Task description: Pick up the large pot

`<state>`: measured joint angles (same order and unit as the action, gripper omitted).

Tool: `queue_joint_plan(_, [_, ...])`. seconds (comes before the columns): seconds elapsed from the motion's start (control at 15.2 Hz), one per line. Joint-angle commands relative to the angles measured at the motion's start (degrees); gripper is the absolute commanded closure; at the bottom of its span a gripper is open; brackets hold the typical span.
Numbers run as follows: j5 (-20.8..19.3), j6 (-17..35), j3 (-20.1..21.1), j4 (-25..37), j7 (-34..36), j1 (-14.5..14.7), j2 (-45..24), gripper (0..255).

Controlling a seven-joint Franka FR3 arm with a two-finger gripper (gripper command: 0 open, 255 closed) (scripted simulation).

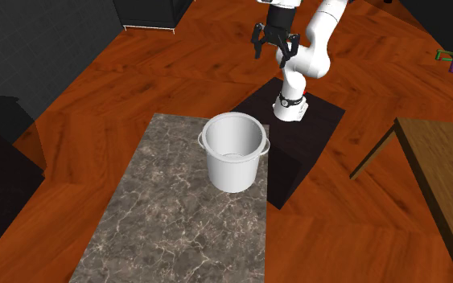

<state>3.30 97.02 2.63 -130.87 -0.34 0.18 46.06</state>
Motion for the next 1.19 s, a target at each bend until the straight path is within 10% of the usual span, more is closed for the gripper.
queue_joint_plan(0.0, [0.0, 0.0, 0.0, 0.0, 0.0, 0.0, 0.0, 0])
queue_joint_plan(1.12, [-0.3, 24.1, -6.1, 4.7, -9.7, -1.2, -30.5, 0])
